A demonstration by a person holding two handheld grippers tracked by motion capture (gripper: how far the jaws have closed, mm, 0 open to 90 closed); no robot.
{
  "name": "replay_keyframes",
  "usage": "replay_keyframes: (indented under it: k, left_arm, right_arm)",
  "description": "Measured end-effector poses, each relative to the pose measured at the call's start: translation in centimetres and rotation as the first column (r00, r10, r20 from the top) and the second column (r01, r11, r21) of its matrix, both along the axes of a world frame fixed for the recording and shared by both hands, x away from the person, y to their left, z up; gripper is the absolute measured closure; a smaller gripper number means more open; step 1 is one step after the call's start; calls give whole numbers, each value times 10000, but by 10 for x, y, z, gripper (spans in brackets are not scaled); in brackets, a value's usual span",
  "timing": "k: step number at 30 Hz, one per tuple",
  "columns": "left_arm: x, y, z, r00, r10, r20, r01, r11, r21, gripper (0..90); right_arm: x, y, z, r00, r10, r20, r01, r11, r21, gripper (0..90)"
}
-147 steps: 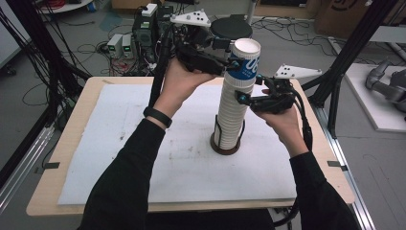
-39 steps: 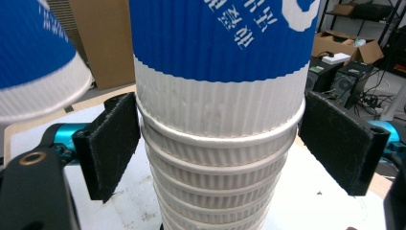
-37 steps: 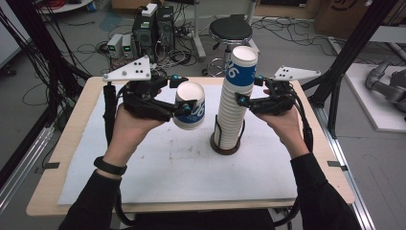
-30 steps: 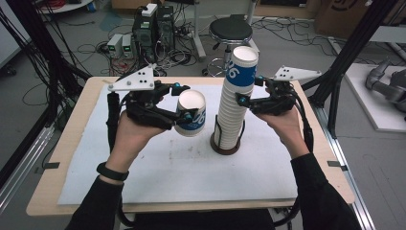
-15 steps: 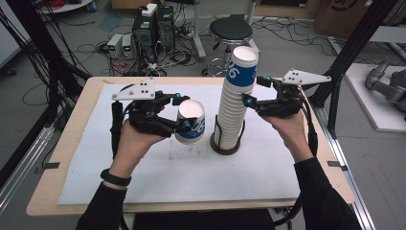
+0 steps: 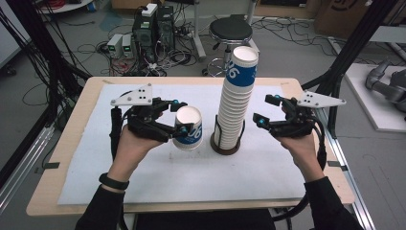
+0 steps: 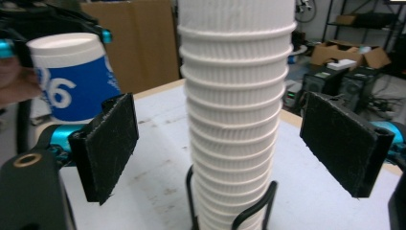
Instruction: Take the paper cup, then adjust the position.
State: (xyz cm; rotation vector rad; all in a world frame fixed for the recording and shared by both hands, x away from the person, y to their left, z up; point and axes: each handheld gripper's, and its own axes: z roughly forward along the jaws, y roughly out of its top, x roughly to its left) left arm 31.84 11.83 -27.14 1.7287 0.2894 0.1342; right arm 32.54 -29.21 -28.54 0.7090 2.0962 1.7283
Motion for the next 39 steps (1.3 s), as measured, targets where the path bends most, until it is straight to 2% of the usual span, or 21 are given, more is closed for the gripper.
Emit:
replay_keyframes:
  k: [3, 7, 11, 18, 21, 28, 31, 34, 35, 37, 39]
  left_arm:
    - [3, 3, -5, 9999, 72, -154, -72, 10000, 6, 293]
    - [4, 6, -6, 9998, 157, -152, -157, 9999, 13, 293]
    - [2, 10, -4, 9996, 243, -137, -245, 9996, -146, 293]
    - [1, 10, -2, 9998, 177, -21, -177, 9998, -102, 293]
    - [-1, 9, 0, 10000, 23, -29, -24, 9997, -255, 293]
    - [-3, 5, 1, 10000, -88, -31, 88, 9997, -232, 293]
    - [-3, 4, 1, 9999, -163, -40, 162, 9995, -264, 293]
    - [-4, 3, 2, 9998, -210, -32, 209, 9993, -304, 293]
    - [-5, 2, 4, 9997, -250, 20, 250, 9993, -295, 293]
    - [-6, 1, 4, 9997, -250, 2, 250, 9991, -335, 293]
    - [-6, -1, 4, 9995, -313, 14, 314, 9989, -346, 293]
  right_arm:
    - [-6, -2, -9, 9997, 218, -111, -217, 9997, 116, 132]
    - [-9, -5, -19, 9996, 196, -210, -192, 9997, 167, 132]
    - [-9, -7, -22, 9994, 159, -318, -155, 9998, 122, 133]
    - [-13, -9, -22, 9995, 185, -247, -182, 9997, 132, 135]
    - [-18, -7, -20, 9987, 499, -109, -499, 9987, 46, 146]
    - [-22, -5, -19, 9954, 960, -75, -959, 9954, 33, 146]
    - [-24, -2, -19, 9901, 1405, -22, -1405, 9901, 24, 146]
    - [-25, 0, -19, 9872, 1596, -28, -1596, 9872, -40, 145]
    - [-27, 2, -18, 9834, 1817, -46, -1817, 9833, -40, 145]
    - [-27, 3, -18, 9826, 1857, -30, -1857, 9826, -65, 145]
    - [-30, 7, -18, 9781, 2079, -46, -2079, 9781, -67, 145]
